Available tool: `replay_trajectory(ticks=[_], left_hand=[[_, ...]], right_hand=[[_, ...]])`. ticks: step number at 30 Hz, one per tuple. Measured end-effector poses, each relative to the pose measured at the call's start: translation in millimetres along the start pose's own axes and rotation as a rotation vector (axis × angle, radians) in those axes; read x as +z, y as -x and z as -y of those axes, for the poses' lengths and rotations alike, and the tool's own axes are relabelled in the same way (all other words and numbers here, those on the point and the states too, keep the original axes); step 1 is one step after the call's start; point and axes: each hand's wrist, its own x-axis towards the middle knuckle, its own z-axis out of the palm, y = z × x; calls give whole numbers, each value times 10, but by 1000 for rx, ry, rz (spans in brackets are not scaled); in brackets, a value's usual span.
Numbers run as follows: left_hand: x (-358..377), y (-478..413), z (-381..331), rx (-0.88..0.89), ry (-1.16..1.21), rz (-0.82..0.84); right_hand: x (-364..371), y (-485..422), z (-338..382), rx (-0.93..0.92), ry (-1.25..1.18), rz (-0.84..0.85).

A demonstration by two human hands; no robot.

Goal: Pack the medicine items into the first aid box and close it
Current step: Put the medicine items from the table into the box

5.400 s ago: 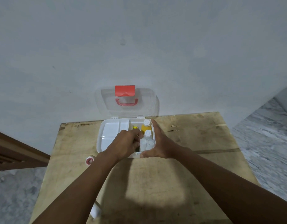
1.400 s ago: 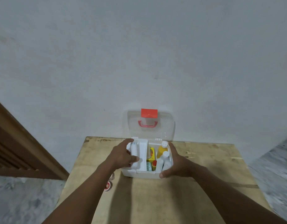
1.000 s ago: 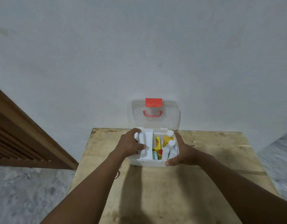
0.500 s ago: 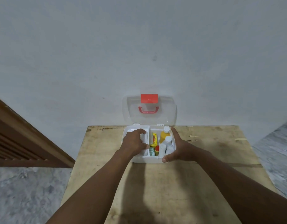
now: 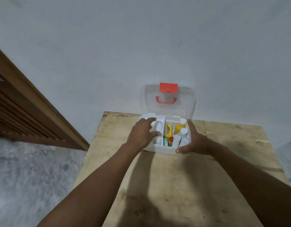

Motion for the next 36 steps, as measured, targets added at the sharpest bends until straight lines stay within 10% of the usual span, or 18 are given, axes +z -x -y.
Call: replay_trajectory(ticks=[10,36], left_hand=[[-133,841,912,-221,28,-437],[971,164,1349,-237,-194,-362]], right_hand=[[36,61,124,-51,-14,-28],[52,93,122,32,131,-52]])
